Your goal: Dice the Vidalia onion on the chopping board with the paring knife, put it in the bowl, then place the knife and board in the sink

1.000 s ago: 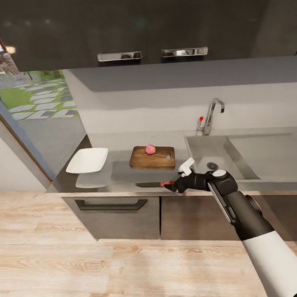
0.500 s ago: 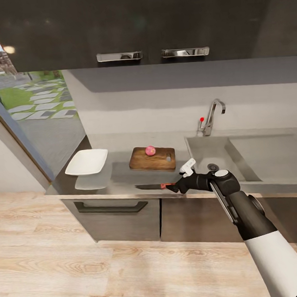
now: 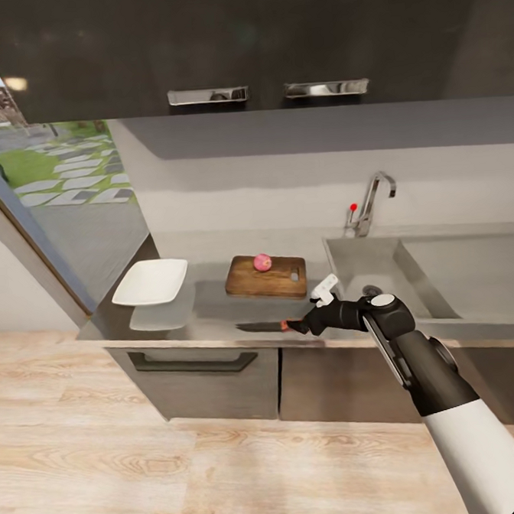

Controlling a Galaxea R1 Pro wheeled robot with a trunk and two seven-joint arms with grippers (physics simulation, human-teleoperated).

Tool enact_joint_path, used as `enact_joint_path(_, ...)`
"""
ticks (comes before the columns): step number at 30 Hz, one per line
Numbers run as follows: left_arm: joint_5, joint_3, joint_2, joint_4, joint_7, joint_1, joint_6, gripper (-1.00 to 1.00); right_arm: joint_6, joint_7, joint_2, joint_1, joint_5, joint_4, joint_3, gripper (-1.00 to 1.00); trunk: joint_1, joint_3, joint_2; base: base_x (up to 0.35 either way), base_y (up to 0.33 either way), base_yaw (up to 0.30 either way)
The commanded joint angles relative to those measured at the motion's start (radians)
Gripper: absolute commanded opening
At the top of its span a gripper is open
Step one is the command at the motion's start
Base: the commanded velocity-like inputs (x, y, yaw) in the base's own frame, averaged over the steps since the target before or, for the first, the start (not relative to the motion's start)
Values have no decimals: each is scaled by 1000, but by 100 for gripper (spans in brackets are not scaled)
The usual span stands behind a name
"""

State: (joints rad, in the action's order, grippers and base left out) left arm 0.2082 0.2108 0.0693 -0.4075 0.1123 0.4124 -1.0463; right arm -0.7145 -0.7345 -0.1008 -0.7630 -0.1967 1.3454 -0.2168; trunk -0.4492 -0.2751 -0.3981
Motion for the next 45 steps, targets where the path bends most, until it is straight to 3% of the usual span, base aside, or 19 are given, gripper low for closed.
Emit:
enact_joint_path(1,2,9,1,0,10,0,-1,100,-2,-8,0,-1,-10,1,-1,100,-1,-3,-2,99,0,57)
enact_joint_path(20,2,9,1,12,10,0,-1,100,-1,-8,-5,-1,-11,-6,1,100,-1,-22,-2,47,-24,61)
enact_joint_path(23,2,9,1,12,10,0,-1,100,0,-7,-15,-1,-12,-6,1,100,-1,-24,-2,112,-84,28)
enact_joint_path(28,2,9,1,22,10,0,-1,100,1,-6,-30,-1,-12,-6,1,100,-1,-21,-2,16,-12,-24)
enact_joint_path(45,2,9,1,25,10,0,-1,100,1,-5,-31,-1,-12,-6,-1,100,-1,-12,-2,-40,-1,-32)
